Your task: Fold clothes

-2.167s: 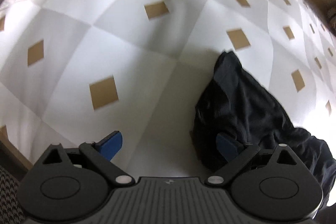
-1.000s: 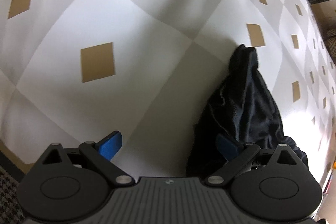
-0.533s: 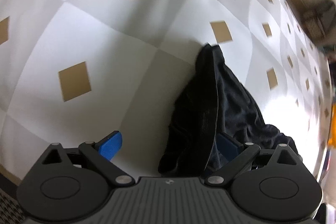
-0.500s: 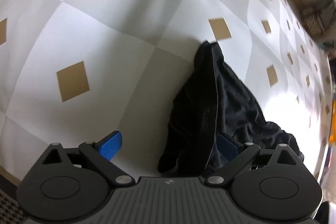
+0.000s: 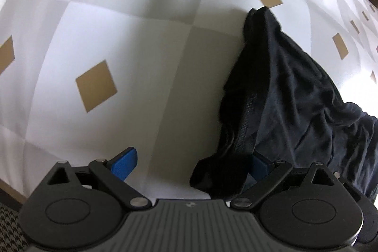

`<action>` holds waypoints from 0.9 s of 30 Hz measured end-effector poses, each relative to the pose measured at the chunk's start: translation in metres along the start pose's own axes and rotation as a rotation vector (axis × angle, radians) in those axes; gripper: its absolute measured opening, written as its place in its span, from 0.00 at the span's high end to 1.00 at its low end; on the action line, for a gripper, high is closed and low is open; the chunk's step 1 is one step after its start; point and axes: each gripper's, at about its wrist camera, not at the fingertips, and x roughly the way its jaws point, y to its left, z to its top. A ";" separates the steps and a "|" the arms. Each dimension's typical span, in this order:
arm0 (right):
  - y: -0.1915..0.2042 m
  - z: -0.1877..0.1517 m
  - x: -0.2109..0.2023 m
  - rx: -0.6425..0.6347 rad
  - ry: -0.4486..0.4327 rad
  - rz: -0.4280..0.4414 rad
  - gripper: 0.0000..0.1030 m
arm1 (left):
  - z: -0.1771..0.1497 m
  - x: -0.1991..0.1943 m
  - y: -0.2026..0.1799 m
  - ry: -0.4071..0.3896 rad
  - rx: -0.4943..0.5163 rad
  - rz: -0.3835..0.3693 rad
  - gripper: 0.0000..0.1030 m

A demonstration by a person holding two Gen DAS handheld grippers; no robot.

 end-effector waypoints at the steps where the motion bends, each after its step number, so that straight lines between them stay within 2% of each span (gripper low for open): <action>1: -0.001 -0.002 0.000 -0.007 0.007 -0.032 0.28 | -0.001 0.000 0.001 -0.003 -0.001 0.001 0.07; 6: 0.001 -0.013 0.007 -0.096 0.050 -0.188 0.30 | -0.007 -0.004 -0.001 -0.016 0.027 0.033 0.07; 9: 0.004 -0.018 0.015 -0.168 0.093 -0.295 0.31 | -0.011 -0.008 -0.002 -0.030 0.064 0.080 0.07; 14: -0.010 -0.024 0.006 -0.138 0.104 -0.385 0.31 | -0.020 -0.011 -0.004 -0.046 0.125 0.150 0.06; 19: -0.027 -0.033 -0.009 -0.054 0.102 -0.410 0.31 | -0.032 -0.012 -0.006 -0.065 0.171 0.233 0.04; 27: -0.028 -0.041 -0.015 -0.026 0.106 -0.435 0.31 | -0.054 -0.015 -0.010 -0.117 0.232 0.314 0.03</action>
